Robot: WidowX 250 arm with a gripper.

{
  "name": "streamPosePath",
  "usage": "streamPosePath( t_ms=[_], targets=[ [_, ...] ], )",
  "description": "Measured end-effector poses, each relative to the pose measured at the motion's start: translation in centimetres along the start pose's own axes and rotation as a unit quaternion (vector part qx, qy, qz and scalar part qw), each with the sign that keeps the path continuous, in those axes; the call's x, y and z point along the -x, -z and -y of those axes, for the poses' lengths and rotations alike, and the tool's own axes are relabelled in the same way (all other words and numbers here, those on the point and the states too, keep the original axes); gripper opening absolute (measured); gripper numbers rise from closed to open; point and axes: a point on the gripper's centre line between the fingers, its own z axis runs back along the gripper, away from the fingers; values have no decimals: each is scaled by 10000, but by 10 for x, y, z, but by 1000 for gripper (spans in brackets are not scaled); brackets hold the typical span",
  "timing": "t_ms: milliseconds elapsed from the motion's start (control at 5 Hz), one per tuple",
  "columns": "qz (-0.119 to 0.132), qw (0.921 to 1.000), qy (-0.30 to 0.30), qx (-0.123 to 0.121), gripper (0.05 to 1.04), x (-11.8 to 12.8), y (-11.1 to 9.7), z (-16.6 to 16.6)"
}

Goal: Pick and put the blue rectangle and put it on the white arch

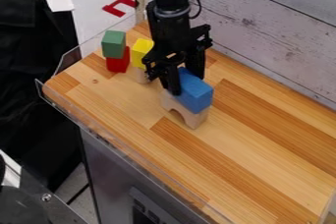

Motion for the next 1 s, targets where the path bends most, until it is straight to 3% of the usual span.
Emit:
streamPosePath(
  t_ms=[200, 400, 600, 1000],
  targets=[
    [-83, 9999, 33, -86, 906, 0, -2, -2],
    [-95, 9999, 64, -61, 1003, 0, -3, 0],
    [-20, 9997, 217, -62, 999, -1, -11, 8],
    [106, 9958, 905, 24, 999, -9, -50, 37]
  ],
)
